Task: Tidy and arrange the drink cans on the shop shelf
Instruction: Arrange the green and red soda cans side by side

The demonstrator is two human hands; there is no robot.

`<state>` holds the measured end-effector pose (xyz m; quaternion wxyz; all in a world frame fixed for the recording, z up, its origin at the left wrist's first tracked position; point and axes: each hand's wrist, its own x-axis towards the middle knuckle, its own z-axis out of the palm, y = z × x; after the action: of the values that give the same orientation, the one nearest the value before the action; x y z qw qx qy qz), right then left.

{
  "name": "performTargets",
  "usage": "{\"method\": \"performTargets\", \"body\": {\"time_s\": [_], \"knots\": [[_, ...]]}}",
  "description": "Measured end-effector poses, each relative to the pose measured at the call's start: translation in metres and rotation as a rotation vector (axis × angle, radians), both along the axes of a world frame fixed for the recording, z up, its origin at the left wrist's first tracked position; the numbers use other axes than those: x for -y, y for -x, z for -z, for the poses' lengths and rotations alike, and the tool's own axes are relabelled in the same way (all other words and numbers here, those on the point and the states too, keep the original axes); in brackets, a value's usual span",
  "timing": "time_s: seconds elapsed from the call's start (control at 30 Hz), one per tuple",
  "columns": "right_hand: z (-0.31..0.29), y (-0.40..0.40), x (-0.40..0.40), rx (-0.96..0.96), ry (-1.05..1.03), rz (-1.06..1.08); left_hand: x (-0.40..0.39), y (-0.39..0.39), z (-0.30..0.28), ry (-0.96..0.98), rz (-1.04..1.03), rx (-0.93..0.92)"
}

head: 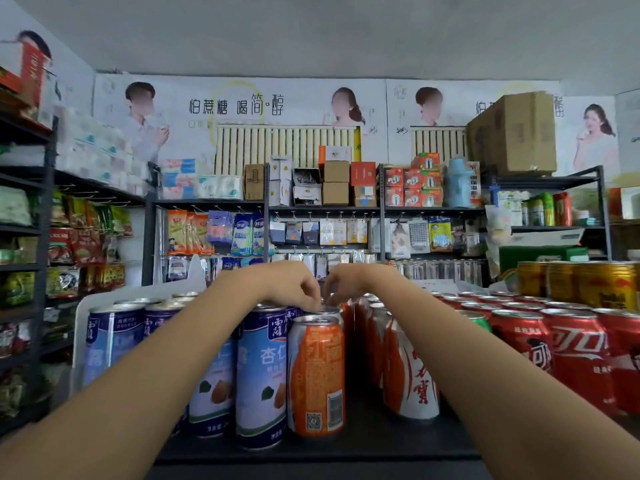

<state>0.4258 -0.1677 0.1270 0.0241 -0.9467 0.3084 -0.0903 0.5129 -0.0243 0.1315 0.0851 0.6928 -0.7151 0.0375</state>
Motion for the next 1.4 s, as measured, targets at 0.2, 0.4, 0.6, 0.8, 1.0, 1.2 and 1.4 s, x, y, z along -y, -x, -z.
{"method": "performTargets", "body": {"time_s": [0.2,0.4,0.6,0.8,1.0,1.2,1.4], "knots": [[0.000,-0.015,0.007,0.050,0.008,0.035,0.012,0.001,-0.011,-0.063,0.012,0.035],[-0.003,0.005,0.009,0.113,-0.120,0.019,0.016,-0.002,-0.008,-0.056,0.055,0.020],[0.000,0.017,0.009,0.106,-0.165,0.021,0.014,0.000,-0.005,-0.019,0.061,-0.004],[0.003,0.018,0.008,0.093,-0.048,0.031,0.012,0.000,-0.002,0.008,0.040,-0.022],[-0.006,0.035,-0.031,0.213,-0.233,-0.250,0.009,-0.001,-0.002,0.019,0.009,-0.036],[0.006,0.034,-0.046,0.157,-0.200,-0.223,0.008,-0.001,-0.001,0.040,-0.051,0.002],[0.010,0.043,-0.043,0.246,-0.217,-0.187,0.011,0.005,0.000,0.072,-0.018,-0.028]]}}
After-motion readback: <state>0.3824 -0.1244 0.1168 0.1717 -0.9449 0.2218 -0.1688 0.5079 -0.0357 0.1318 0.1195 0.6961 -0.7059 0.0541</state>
